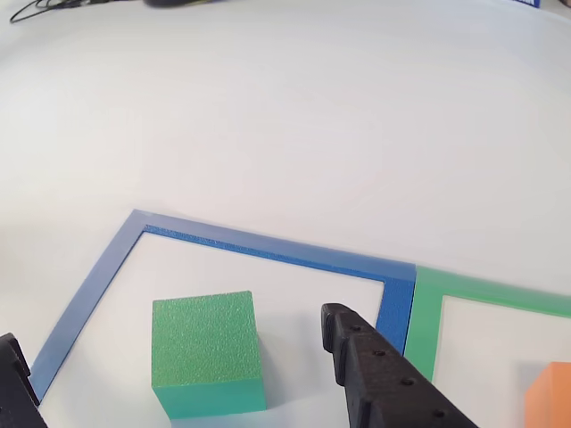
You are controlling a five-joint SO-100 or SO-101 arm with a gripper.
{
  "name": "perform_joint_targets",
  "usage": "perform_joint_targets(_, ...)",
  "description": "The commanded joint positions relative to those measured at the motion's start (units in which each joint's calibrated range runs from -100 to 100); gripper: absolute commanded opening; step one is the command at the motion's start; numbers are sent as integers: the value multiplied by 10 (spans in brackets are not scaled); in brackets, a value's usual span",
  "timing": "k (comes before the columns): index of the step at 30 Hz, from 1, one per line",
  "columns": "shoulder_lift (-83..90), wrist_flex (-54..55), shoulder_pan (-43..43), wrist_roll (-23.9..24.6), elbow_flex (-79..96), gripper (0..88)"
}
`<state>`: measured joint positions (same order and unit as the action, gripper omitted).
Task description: Tower of hanoi
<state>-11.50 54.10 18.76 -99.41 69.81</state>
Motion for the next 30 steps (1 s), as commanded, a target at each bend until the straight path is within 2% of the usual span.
perform_joint_targets(1,-4,17,9,-6,-23,396)
perform_joint_targets(17,-57,-23,25,-6,-78,393)
perform_joint_targets(21,-64,-27,32,-6,-79,311)
perform_joint_targets(30,-79,-56,42,-6,-105,256)
